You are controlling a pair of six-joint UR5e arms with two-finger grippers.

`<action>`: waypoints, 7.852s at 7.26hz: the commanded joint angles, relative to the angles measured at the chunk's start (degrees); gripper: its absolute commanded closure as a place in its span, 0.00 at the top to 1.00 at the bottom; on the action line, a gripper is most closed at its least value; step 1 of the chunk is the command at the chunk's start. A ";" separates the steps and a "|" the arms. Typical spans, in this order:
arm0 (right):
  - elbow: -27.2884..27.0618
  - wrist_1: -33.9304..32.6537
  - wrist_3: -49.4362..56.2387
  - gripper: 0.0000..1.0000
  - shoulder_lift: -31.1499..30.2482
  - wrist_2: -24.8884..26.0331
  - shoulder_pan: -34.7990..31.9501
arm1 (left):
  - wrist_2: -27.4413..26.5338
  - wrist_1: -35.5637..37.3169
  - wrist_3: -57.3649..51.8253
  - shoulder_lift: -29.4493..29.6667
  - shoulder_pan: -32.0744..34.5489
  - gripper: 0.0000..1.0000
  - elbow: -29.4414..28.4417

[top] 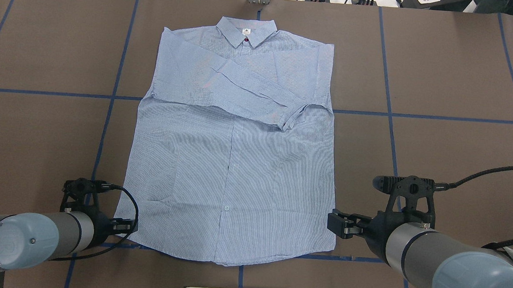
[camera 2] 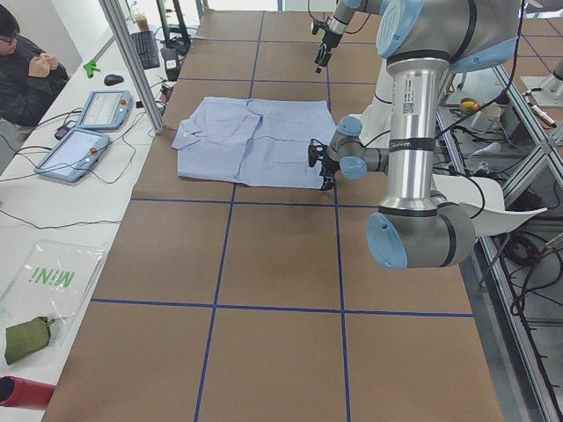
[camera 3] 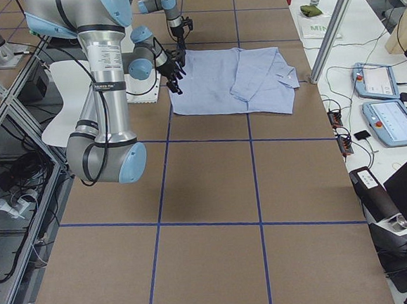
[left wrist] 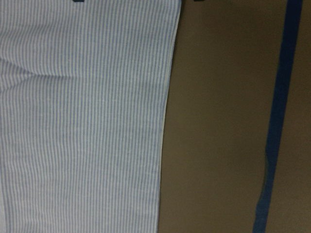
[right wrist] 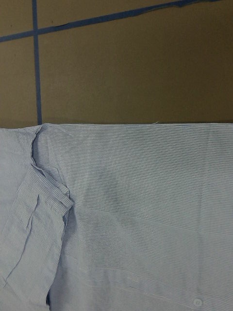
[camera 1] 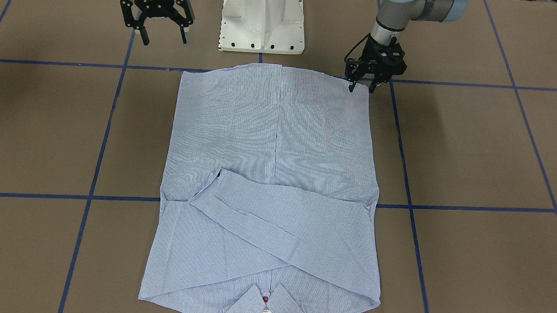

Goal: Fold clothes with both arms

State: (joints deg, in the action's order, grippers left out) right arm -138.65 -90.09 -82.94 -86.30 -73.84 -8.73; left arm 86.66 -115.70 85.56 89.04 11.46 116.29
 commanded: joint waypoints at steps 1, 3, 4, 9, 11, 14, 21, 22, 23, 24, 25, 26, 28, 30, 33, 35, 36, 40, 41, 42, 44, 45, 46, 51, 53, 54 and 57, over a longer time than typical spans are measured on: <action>0.30 0.00 -0.03 1.00 0.00 0.18 0.02 | 0.00 -0.05 -0.04 -0.01 -0.04 0.40 -0.19; 0.31 0.00 -0.03 1.00 0.00 0.80 0.11 | 0.09 -0.06 -0.04 -0.01 0.05 0.21 0.07; 0.31 0.00 -0.03 1.00 0.00 0.80 0.03 | 0.09 -0.06 -0.04 -0.01 0.05 0.02 0.34; 1.71 2.18 -0.38 1.00 -1.05 1.93 1.95 | 0.26 -0.06 -0.13 0.26 0.58 0.00 1.75; 4.69 5.45 -7.04 0.98 -2.38 11.03 8.78 | 0.26 -0.06 -0.13 0.34 0.58 0.00 1.75; 14.52 6.24 -13.39 0.46 0.16 16.36 12.50 | 0.26 -0.06 -0.13 0.52 0.58 0.00 2.44; 19.81 6.24 -13.57 0.43 2.80 16.62 12.86 | 0.44 -0.06 -0.22 0.78 0.58 0.00 2.62; 20.77 6.24 -13.30 0.43 2.81 17.23 12.68 | 0.52 -0.06 -0.22 0.87 0.58 0.00 2.62; 20.78 6.24 -13.13 0.43 2.81 17.24 12.42 | 0.53 -0.06 -0.22 0.87 0.58 0.00 2.62; 21.39 6.24 -13.13 0.43 2.89 17.24 12.16 | 0.53 -0.06 -0.22 0.87 0.58 0.00 2.62; 21.49 6.24 -13.04 0.42 2.90 17.24 12.07 | 0.53 -0.06 -0.22 0.87 0.58 0.00 2.62; 21.84 6.24 -13.04 0.32 2.90 17.24 12.07 | 0.53 -0.06 -0.22 0.87 0.58 0.00 2.62; 22.01 6.15 -13.30 0.12 3.51 17.24 12.07 | 0.44 -0.06 -0.22 0.87 0.58 0.00 2.97; 22.71 5.80 -13.56 0.00 4.56 17.24 12.07 | 0.44 -0.06 -0.22 0.87 0.58 0.00 3.41; 18.71 5.45 -13.39 0.00 4.22 17.15 11.02 | 0.70 0.03 -0.22 0.79 0.67 0.00 6.20; 9.50 -2.39 -13.39 0.00 2.63 16.45 11.01 | 0.79 0.29 -0.22 -0.18 0.75 0.00 11.82; 0.40 -10.90 -13.48 0.00 2.72 13.05 11.27 | 1.75 3.34 -0.22 -1.23 0.93 0.00 17.16; -15.26 -30.39 -12.69 0.00 10.42 5.90 7.95 | 14.48 28.82 -7.89 6.27 11.34 0.00 33.75; -12.99 -32.59 -12.69 0.00 14.54 5.46 6.89 | 14.50 34.34 -11.17 11.63 14.52 0.00 30.95; -9.40 -32.61 -12.25 0.00 17.72 5.37 4.10 | 14.41 37.09 -12.86 17.86 17.77 0.00 24.40; -4.81 -31.99 -4.65 0.00 22.47 5.28 -2.92 | 13.80 37.12 -14.62 22.48 22.70 0.00 16.27; -4.71 -31.99 -3.03 0.00 22.93 3.19 -6.88 | 13.88 37.21 -17.33 22.84 25.95 0.00 15.81; -3.14 -31.21 -1.54 0.00 24.59 1.08 -10.57 | 13.89 37.12 -18.49 23.19 27.55 0.00 14.07; 23.46 -7.25 9.01 0.00 28.65 -4.38 -24.57 | 8.18 30.32 -18.76 33.74 30.19 0.00 -5.41; 29.63 -2.66 12.60 0.00 29.52 -7.80 -29.40 | 8.17 22.13 -24.01 36.28 33.69 0.00 -15.35; 34.45 0.41 12.71 0.00 31.35 -8.25 -30.03 | 8.17 17.92 -24.12 38.21 34.41 0.00 -20.61; 49.49 11.39 15.51 0.00 33.04 -10.19 -30.21 | 8.17 4.64 -28.59 39.98 34.42 0.00 -34.96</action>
State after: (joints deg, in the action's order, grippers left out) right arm -94.60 -82.95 -68.90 -53.47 -83.43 -38.78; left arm 94.83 -106.11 59.02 128.73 45.76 86.32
